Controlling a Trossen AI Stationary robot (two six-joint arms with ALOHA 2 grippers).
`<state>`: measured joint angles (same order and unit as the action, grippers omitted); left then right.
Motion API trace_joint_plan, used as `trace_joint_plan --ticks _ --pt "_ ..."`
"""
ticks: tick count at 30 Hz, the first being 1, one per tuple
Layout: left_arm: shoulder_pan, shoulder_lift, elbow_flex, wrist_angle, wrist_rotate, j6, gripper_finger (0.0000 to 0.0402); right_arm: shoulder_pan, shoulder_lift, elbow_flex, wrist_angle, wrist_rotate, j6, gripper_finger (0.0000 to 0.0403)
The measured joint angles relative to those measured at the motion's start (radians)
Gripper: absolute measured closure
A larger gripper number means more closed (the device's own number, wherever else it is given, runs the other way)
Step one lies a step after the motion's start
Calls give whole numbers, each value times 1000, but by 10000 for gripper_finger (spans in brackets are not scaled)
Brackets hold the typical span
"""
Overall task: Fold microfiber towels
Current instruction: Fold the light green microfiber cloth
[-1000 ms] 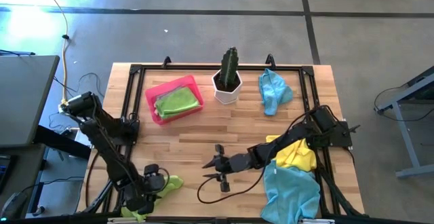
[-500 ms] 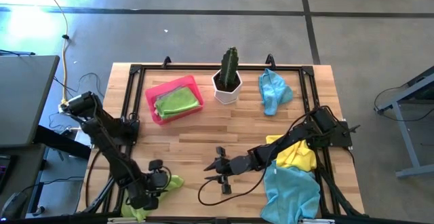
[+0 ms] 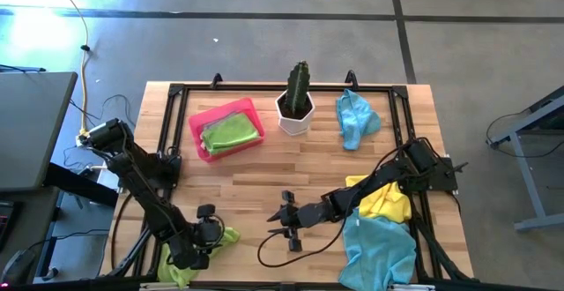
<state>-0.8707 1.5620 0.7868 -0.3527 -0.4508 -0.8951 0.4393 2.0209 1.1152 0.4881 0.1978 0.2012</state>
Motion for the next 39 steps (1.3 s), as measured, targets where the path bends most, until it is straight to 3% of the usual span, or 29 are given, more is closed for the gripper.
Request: trace_joint_plan --ticks 4,6,12,21,25,32,39 --pt "21 0 0 2 -113 95 248 -7 0 0 0 0 0 262" --pt "34 -1 0 -3 -89 92 248 -9 0 0 0 0 8 262" --pt "29 -1 0 -32 145 -6 249 -9 0 0 -29 0 8 262" --pt "1 -1 0 -111 72 -37 268 -13 0 0 -46 0 8 262" --pt "-2 -1 0 -78 70 -13 294 -13 0 0 -63 0 8 262" --pt "1 -1 0 7 33 99 391 -14 0 0 -86 10 8 262" --pt "21 -1 0 9 24 87 389 -14 0 0 -81 64 8 262"
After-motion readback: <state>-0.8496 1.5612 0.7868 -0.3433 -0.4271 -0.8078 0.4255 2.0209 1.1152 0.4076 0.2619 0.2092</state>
